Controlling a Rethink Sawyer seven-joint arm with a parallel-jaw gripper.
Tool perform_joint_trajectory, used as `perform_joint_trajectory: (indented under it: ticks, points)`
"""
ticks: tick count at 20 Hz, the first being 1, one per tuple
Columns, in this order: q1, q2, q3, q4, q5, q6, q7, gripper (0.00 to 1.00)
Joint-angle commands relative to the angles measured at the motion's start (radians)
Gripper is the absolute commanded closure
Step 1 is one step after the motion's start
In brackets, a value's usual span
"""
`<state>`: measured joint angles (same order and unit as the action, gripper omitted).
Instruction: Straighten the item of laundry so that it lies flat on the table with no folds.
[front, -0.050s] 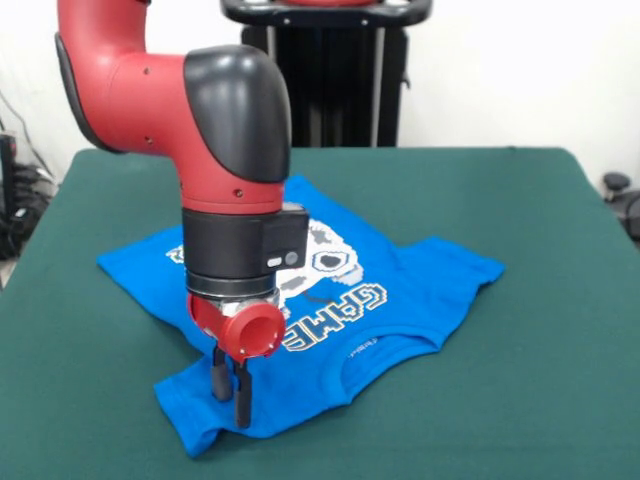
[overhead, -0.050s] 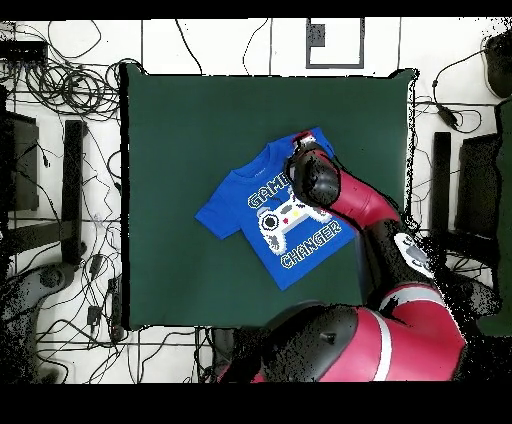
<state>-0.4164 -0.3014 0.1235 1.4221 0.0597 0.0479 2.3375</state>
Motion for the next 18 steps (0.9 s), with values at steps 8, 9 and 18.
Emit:
perform_joint_trajectory:
  ticks: [8, 9, 18]
  points:
    - [0.094, 0.115, 0.041, -0.089, 0.028, 0.033, 0.084, 0.0]
    - [0.097, 0.122, 0.038, -0.101, 0.03, 0.035, 0.083, 0.0]
    - [0.103, 0.162, 0.031, -0.157, 0.031, 0.035, 0.087, 0.0]
